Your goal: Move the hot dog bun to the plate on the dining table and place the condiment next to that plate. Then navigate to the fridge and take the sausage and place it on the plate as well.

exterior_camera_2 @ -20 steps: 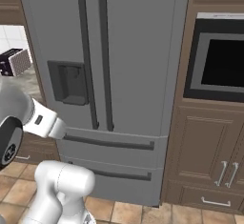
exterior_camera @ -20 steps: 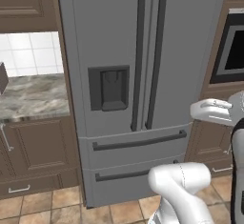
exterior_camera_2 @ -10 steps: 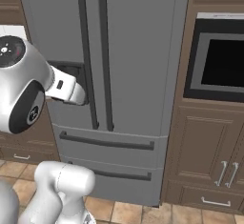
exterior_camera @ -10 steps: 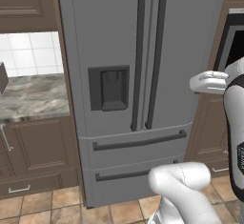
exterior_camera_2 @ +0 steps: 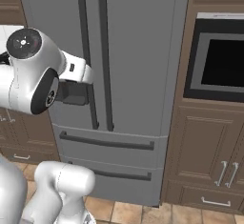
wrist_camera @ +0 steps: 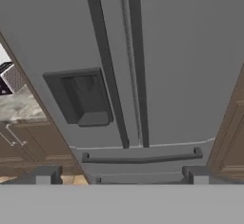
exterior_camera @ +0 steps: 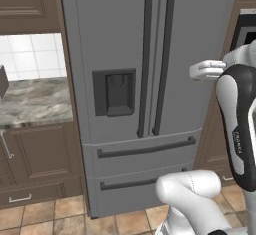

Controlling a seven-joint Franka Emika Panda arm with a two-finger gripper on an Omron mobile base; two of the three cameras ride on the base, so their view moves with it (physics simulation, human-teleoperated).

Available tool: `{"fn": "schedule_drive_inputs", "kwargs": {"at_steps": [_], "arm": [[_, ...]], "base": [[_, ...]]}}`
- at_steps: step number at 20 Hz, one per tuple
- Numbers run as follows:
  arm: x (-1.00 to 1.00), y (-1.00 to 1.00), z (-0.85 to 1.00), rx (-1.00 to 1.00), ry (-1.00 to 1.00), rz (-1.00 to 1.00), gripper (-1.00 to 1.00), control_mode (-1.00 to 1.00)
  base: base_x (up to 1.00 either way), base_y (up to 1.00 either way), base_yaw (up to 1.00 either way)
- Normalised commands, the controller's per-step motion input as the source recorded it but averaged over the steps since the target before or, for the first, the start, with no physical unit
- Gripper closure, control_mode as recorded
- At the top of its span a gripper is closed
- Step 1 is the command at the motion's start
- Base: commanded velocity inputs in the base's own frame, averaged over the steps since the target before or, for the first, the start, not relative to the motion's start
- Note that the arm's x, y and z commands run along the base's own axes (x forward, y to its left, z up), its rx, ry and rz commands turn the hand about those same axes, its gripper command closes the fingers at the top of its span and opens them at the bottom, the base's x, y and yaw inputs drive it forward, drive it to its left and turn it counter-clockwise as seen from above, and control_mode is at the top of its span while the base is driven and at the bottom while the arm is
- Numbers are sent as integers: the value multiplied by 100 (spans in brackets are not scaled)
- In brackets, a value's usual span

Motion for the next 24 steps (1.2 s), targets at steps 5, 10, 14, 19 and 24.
{"fn": "schedule_drive_inputs", "kwargs": {"at_steps": [5, 10, 14, 19, 24], "arm": [[49, -2, 7, -6, 0, 0, -100, -100], [53, 0, 0, -3, -1, 0, -100, -100], [53, -2, 0, -1, -5, 0, -100, -100], [50, 0, 0, -2, -5, 0, -100, -100], [48, -7, 0, -1, 0, 0, -100, -100]], "base": [[0, 0, 0], [0, 0, 0], [0, 0, 0], [0, 0, 0], [0, 0, 0]]}}
